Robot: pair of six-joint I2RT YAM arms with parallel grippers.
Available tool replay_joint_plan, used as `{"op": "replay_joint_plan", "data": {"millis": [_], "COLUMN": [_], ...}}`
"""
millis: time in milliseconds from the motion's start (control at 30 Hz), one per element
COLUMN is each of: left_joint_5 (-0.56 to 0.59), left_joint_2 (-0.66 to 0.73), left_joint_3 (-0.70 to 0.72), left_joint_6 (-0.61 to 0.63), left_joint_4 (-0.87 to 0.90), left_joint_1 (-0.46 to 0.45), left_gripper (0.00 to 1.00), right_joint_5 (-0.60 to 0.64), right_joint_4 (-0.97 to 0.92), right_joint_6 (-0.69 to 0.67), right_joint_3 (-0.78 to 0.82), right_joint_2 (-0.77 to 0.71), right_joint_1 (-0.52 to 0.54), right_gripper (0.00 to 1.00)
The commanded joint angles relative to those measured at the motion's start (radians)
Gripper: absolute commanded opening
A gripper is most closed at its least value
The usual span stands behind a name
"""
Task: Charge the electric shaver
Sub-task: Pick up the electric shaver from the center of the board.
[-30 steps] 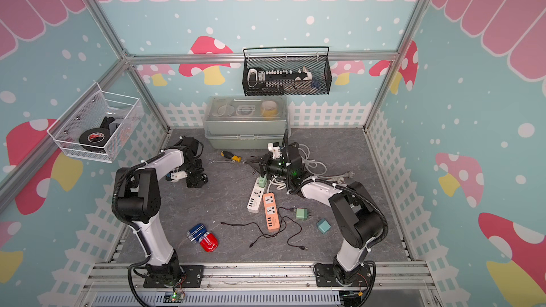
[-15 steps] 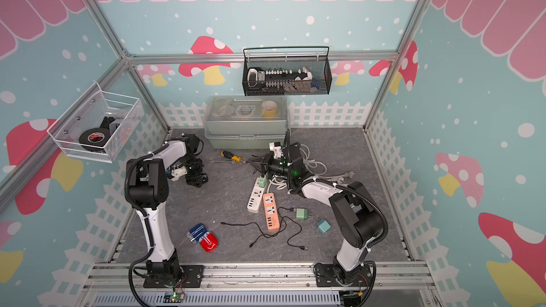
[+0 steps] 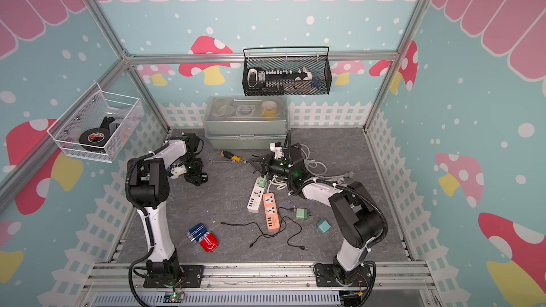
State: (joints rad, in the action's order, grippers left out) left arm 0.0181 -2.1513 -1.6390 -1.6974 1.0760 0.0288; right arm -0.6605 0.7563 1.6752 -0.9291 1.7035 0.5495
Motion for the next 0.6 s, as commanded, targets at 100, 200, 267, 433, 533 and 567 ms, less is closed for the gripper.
{"op": "replay_joint_plan", "data": {"millis": [100,200,267,433,533,567], "left_joint_5": [-0.162,-0.290,-0.387,-0.496,-0.534,-0.549], "left_joint_2": [0.087,0.159,0.212,0.337,0.380,0.386], "left_joint_3": [0.056,0.079,0.117,0.163,0.162,0.160], "left_joint_6": [0.129,0.164,0.156,0.084,0.041,0.029], "left_joint_4": [-0.084,-0.114,-0.160,-0.226,-0.246,-0.252], "left_joint_1": [-0.018,-0.036,-0.053,-0.088,-0.106,-0.111], "left_gripper": [0.00,0.00,0.00,0.00,0.00,0.00], "right_joint_5": [0.035,0.055,0.077,0.140,0.184,0.189], "right_joint_4": [0.056,0.084,0.118,0.091,0.028,0.006], "right_joint_6": [-0.121,-0.175,-0.204,-0.316,-0.386,-0.409], "right_joint_3": [0.006,0.011,0.026,0.049,0.042,0.030], "right_joint_2": [0.003,0.008,0.008,-0.021,-0.046,-0.047], "right_joint_1": [-0.004,0.001,0.005,0.032,0.062,0.073], "right_gripper": [0.00,0.00,0.00,0.00,0.00,0.00]}}
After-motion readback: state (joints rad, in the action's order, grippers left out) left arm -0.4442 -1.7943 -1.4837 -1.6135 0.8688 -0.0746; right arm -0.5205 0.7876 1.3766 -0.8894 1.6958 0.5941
